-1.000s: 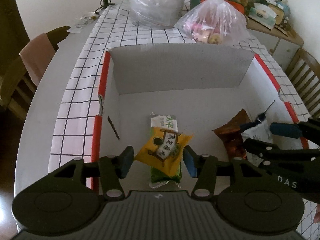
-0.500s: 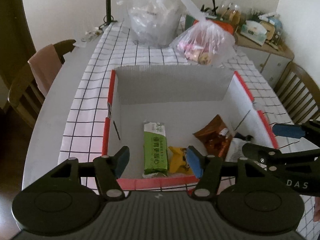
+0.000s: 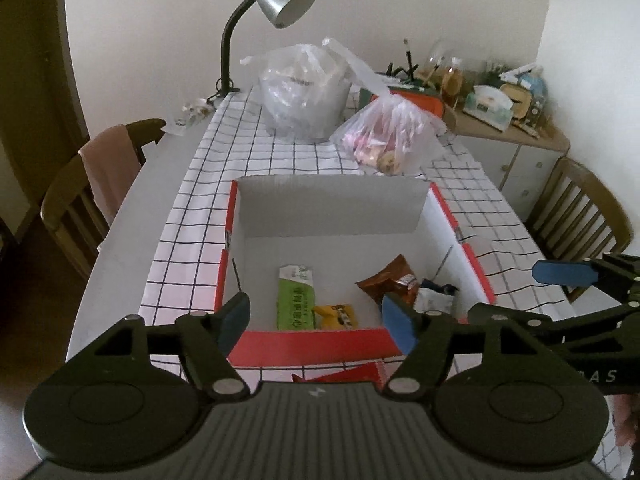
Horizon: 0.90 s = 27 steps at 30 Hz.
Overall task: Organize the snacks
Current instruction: 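Move both tools back to the remaining snacks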
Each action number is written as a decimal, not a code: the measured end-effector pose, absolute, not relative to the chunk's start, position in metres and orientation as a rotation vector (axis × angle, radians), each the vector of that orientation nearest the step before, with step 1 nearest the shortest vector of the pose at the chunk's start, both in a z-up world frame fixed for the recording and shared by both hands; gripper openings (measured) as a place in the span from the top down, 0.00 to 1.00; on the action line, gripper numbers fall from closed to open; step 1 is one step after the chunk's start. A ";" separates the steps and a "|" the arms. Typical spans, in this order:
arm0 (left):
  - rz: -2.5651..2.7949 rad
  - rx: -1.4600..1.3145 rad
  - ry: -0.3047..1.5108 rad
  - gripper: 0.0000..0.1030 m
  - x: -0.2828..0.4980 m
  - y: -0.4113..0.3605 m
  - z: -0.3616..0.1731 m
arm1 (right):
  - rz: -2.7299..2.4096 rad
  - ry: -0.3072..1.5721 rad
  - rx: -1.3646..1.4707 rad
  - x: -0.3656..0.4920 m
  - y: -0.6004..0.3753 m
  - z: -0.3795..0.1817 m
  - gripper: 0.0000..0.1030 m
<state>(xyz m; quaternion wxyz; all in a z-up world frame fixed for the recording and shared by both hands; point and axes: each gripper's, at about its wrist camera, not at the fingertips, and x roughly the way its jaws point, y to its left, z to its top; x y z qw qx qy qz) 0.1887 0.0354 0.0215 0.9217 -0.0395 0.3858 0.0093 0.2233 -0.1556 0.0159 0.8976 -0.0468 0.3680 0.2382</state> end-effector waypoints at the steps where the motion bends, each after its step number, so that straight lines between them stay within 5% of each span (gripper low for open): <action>1: 0.022 -0.080 0.789 0.26 0.185 0.033 0.023 | 0.494 0.755 -0.094 0.220 -0.158 0.017 0.08; 7: 0.017 -0.083 0.770 0.20 0.162 0.026 0.029 | 0.522 0.739 -0.072 0.203 -0.170 0.022 0.00; 27: 0.005 -0.066 0.899 0.20 0.085 0.010 -0.022 | 0.581 0.869 -0.064 0.155 -0.193 -0.027 0.00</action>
